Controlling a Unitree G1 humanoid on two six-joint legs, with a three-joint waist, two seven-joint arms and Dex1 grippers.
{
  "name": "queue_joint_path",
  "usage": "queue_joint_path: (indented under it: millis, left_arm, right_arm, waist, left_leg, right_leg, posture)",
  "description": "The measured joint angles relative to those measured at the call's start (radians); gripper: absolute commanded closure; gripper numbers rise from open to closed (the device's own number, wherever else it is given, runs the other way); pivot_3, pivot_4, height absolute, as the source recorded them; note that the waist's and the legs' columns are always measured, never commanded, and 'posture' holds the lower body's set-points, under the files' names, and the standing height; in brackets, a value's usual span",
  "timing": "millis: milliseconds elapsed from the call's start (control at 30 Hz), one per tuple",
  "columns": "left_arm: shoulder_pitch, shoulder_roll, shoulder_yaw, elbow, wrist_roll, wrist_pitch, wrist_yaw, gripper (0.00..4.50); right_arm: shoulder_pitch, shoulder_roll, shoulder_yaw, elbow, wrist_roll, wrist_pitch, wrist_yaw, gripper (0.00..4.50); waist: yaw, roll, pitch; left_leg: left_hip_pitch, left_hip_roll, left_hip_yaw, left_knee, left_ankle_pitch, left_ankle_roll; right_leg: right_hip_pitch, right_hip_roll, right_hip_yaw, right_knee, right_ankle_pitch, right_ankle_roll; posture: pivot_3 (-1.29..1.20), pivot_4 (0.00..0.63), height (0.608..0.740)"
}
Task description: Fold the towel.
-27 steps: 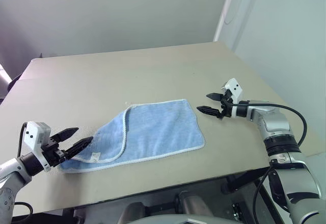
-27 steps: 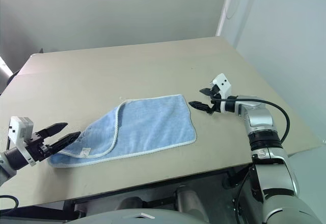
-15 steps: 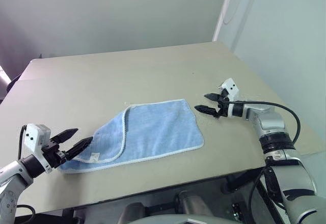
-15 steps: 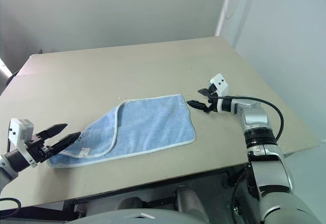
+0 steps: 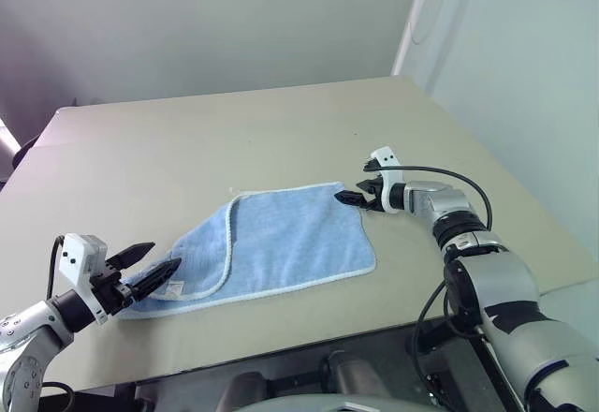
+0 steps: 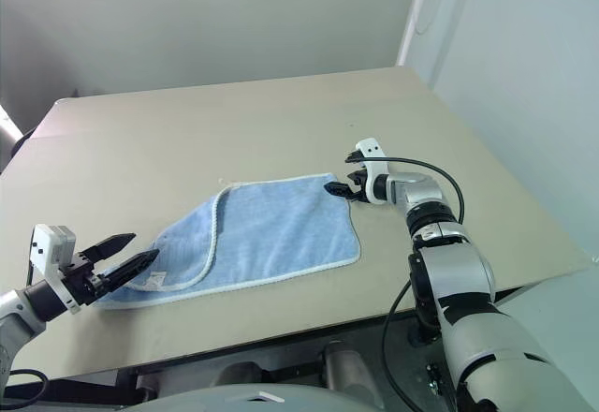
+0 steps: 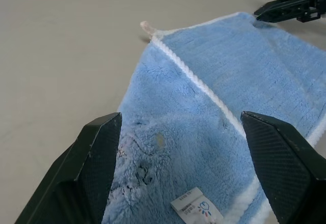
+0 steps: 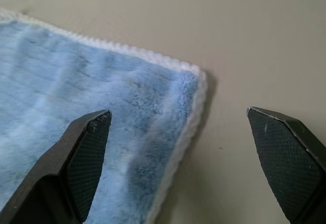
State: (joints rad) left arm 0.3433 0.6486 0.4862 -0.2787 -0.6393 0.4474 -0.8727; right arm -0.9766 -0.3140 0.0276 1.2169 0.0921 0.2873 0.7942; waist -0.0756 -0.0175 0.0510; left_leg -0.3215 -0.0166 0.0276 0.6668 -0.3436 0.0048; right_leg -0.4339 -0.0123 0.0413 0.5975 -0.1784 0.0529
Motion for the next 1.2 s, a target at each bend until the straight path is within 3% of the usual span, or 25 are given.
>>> queue_joint_path:
  millis: [433, 567, 833, 900, 1067, 1200]
  left_arm:
    - [0.058, -0.029, -0.001, -0.046, 0.0, -0.003, 0.025, 0.54]
    - [0.07, -0.032, -0.001, -0.046, -0.001, -0.003, 0.029, 0.54]
    - [0.077, -0.033, 0.0, -0.047, -0.001, -0.004, 0.031, 0.54]
    - [0.078, -0.033, 0.001, -0.047, -0.001, -0.004, 0.031, 0.54]
    - [0.089, -0.004, -0.007, -0.052, 0.021, -0.009, 0.017, 0.54]
    - [0.094, 0.024, -0.081, -0.077, 0.099, -0.049, -0.002, 0.54]
  right_arm:
    - [-0.032, 0.111, 0.028, 0.059, -0.118, -0.128, -0.006, 0.03]
    - [-0.047, 0.132, 0.028, 0.075, -0.131, -0.131, -0.009, 0.93]
    - [-0.054, 0.129, -0.013, 0.086, -0.127, -0.13, -0.071, 3.92]
    - [-0.055, 0.116, -0.017, 0.086, -0.126, -0.131, -0.044, 4.46]
    - [-0.055, 0.101, -0.017, 0.083, -0.126, -0.144, 0.031, 4.46]
    - [-0.055, 0.099, -0.013, 0.069, -0.127, -0.144, 0.079, 4.46]
  waist:
    - [-0.039, -0.001, -0.001]
    - [-0.048, -0.001, -0.001]
    - [-0.048, -0.001, -0.001]
    - [-0.048, -0.001, -0.001]
    - [-0.05, 0.0, -0.001]
    - [-0.049, 0.0, -0.001]
  left_leg:
    - [0.001, 0.001, 0.0, 0.0, 0.0, 0.0]
    - [0.002, 0.001, -0.001, 0.0, 0.0, 0.0]
    - [0.001, 0.001, -0.001, 0.0, 0.0, 0.0]
    - [0.001, 0.001, -0.001, 0.0, 0.0, 0.0]
    - [0.001, 0.001, -0.001, 0.0, 0.0, 0.0]
    - [0.001, 0.001, -0.001, 0.0, 0.0, 0.0]
  right_leg:
    - [0.001, 0.001, 0.0, 0.004, 0.0, 0.0]
    - [0.001, 0.001, 0.0, 0.004, 0.0, 0.0]
    - [0.0, 0.0, 0.0, 0.002, 0.001, 0.0]
    - [0.0, 0.0, 0.0, 0.002, 0.001, 0.0]
    - [0.0, 0.001, 0.0, 0.002, 0.0, 0.0]
    - [0.0, 0.001, 0.0, 0.002, 0.0, 0.0]
  posture:
    - [0.0, 0.0, 0.74]
    - [0.0, 0.0, 0.74]
    - [0.0, 0.0, 0.74]
    - [0.0, 0.0, 0.74]
    - [0.0, 0.0, 0.74]
    - [0.0, 0.0, 0.74]
